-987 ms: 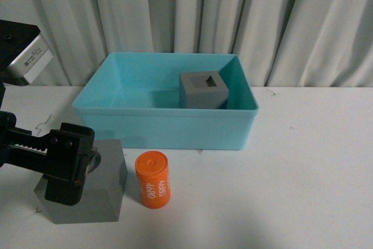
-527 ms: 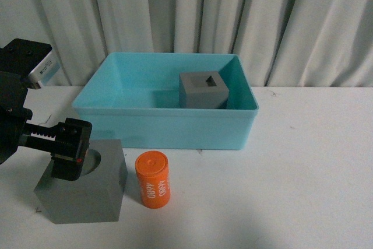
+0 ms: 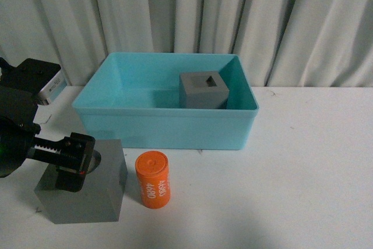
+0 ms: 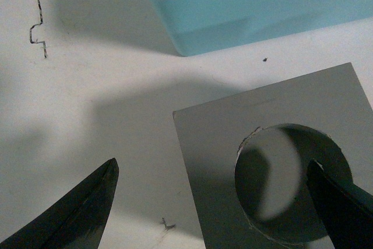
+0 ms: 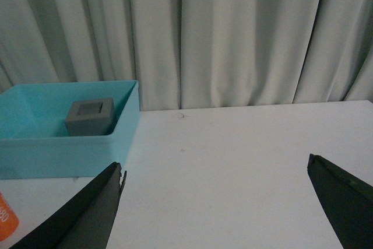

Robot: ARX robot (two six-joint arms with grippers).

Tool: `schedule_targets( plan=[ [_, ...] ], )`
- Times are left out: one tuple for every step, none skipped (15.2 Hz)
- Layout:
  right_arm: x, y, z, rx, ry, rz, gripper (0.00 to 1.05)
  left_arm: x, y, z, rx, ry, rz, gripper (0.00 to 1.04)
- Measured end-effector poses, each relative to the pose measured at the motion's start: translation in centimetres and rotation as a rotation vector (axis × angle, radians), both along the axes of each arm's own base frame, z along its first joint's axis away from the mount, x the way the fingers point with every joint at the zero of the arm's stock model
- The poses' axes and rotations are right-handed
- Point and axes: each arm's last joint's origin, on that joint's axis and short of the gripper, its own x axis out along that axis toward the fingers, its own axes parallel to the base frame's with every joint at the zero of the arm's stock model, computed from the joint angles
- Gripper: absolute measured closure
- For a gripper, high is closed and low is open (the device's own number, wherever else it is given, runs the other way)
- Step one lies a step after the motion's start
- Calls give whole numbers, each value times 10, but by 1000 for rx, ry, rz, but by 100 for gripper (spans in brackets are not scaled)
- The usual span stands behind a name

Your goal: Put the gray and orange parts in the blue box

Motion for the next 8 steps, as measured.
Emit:
schedule_targets(
  plan=[
    [0, 0, 0, 0, 0, 0, 6, 3, 0, -2, 2, 0, 0, 7],
    [0, 0, 0, 0, 0, 0, 6, 8, 0, -3, 3, -2, 1, 7],
    [0, 0, 0, 0, 0, 0, 6, 11, 1, -5, 6, 0, 2, 7],
    [0, 0, 0, 0, 0, 0, 6, 13, 1, -8, 12, 8, -1, 7],
    [0, 0, 0, 0, 0, 0, 6, 13, 1, -9, 16, 11, -5, 7],
    [0, 0, 0, 0, 0, 0, 6, 13, 2, -10, 15, 14, -5, 10],
    [0, 0, 0, 0, 0, 0, 6, 13, 2, -10, 13, 16, -7, 17],
    [0, 0, 0, 0, 0, 0, 6, 13, 2, -11, 13, 19, -7, 30]
  ],
)
